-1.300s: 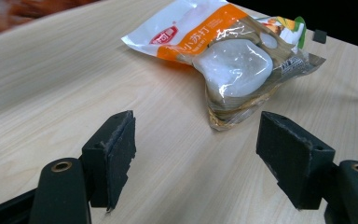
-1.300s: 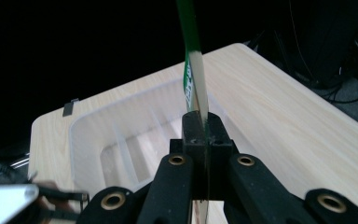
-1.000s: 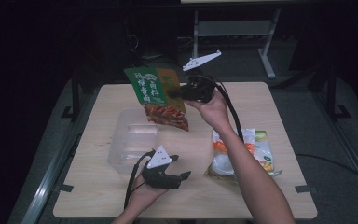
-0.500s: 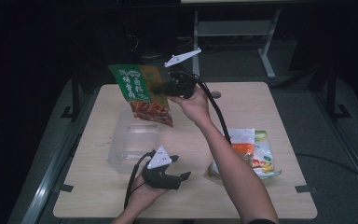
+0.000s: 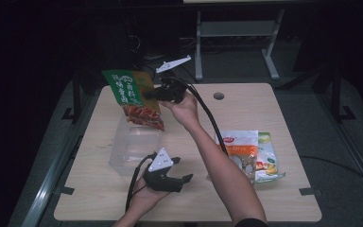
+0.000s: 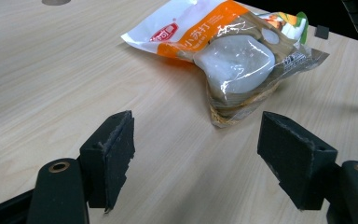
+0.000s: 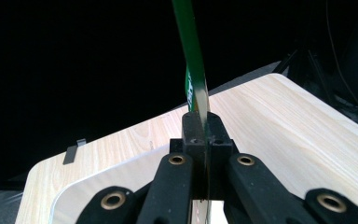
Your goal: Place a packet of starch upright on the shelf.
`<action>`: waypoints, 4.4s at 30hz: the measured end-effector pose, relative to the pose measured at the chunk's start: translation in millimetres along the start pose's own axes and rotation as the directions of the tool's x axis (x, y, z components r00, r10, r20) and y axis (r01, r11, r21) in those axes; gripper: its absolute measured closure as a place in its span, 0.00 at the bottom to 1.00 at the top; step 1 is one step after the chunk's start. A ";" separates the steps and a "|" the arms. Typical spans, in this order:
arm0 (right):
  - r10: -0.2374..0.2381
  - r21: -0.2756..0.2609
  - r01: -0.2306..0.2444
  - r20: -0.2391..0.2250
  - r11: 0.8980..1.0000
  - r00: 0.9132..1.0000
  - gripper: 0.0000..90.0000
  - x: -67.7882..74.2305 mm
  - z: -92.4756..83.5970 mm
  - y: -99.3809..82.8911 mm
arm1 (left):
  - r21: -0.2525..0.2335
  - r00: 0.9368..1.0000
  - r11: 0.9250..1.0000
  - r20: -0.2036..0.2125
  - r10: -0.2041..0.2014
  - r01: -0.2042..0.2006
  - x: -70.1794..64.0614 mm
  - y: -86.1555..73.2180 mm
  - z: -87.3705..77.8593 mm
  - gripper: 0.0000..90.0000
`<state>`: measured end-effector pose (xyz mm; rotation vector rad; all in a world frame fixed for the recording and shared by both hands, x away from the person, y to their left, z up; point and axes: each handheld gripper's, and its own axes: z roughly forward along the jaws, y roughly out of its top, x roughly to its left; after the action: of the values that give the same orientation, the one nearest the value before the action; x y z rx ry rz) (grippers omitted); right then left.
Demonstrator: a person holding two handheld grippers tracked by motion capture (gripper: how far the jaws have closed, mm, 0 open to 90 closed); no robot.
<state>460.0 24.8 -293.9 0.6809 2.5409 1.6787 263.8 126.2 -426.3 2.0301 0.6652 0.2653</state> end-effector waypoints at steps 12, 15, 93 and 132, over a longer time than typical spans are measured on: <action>0.020 -0.010 -0.021 -0.044 1.000 0.999 1.00 -8.7 17.6 -14.5 | 0.003 1.000 1.000 0.005 0.006 -0.006 -2.1 -1.6 2.0 0.29; 0.036 -0.006 -0.037 -0.041 0.999 0.999 1.00 -12.9 20.7 -20.5 | -0.004 1.000 1.000 0.006 -0.002 0.002 -1.9 -1.0 0.8 0.29; 0.167 0.068 -0.180 0.164 0.981 0.972 0.38 -31.8 -130.9 -101.1 | -0.004 1.000 1.000 0.006 0.023 -0.023 -0.8 1.9 4.0 0.27; 0.263 0.094 -0.301 0.293 0.949 0.919 0.36 -32.9 -222.1 -180.4 | -0.001 1.000 1.000 0.011 0.020 -0.019 -4.9 4.0 9.1 0.27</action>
<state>371.8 -239.6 -366.4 1.2525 2.4630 1.3585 265.1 115.3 -427.3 2.0369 0.6389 0.2659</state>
